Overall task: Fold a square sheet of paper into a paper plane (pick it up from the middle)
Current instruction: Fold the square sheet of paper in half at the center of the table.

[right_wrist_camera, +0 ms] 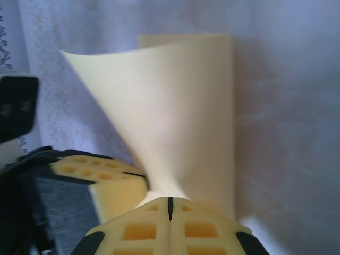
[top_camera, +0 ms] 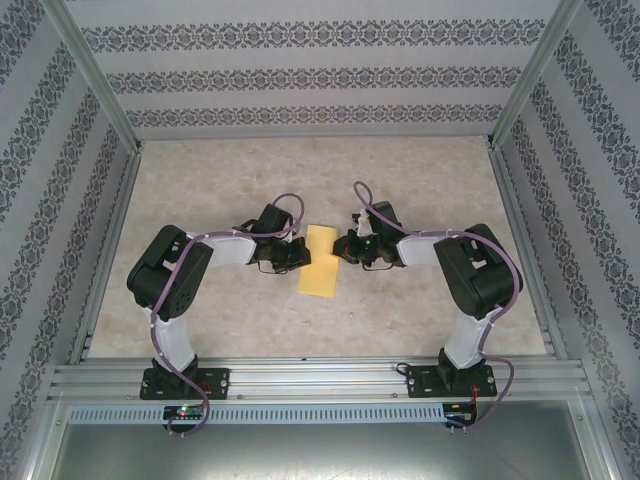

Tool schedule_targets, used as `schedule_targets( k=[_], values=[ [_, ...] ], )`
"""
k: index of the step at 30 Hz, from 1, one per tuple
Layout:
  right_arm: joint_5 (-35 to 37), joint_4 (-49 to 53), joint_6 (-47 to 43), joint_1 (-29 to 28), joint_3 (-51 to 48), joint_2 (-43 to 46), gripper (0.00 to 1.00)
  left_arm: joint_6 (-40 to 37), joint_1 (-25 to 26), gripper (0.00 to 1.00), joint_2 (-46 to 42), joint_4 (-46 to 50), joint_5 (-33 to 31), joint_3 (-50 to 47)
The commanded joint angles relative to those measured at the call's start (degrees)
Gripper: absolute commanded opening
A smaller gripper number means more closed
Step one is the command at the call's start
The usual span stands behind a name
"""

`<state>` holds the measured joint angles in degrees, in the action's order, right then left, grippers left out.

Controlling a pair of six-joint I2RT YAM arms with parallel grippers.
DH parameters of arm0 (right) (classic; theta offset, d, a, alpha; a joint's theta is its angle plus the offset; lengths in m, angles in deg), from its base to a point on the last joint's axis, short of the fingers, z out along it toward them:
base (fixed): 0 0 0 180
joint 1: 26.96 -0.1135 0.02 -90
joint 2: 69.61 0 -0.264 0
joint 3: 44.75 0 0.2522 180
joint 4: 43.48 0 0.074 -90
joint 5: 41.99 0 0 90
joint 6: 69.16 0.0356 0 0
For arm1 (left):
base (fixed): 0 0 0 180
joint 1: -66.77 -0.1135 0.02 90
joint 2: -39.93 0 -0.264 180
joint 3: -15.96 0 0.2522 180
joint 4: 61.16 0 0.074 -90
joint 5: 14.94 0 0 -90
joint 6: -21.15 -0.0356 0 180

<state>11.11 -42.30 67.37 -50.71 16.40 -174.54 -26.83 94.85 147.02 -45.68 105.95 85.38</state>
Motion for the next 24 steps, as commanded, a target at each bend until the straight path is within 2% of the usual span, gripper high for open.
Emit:
schedule_targets(
  k=[1, 5, 13, 20, 24],
  values=[
    [1.23, 0.76, -1.63, 0.0, -0.62, -2.64, 0.04, -1.61, 0.75, 0.0, 2.74, 6.05, -2.46, -0.79],
    [1.46, 1.38, -1.29, 0.11, -0.9, -3.91, 0.04, -1.69, 0.79, 0.0, 2.73, 6.11, -2.48, -0.9],
    [-1.05, 4.32, -1.39, 0.7, 3.15, 2.35, 0.05, -1.99, 0.75, 0.0, 2.92, 6.56, -2.6, -0.77],
    [-1.44, 4.85, -2.01, 1.16, 5.12, -0.46, 0.05, -2.03, 0.77, 0.0, 2.83, 6.48, -2.58, -0.87],
    [1.43, 6.26, -3.15, 1.37, 4.99, -2.69, 0.05, -2.03, 0.76, 0.0, 2.9, 6.55, -2.63, -0.89]
  ],
)
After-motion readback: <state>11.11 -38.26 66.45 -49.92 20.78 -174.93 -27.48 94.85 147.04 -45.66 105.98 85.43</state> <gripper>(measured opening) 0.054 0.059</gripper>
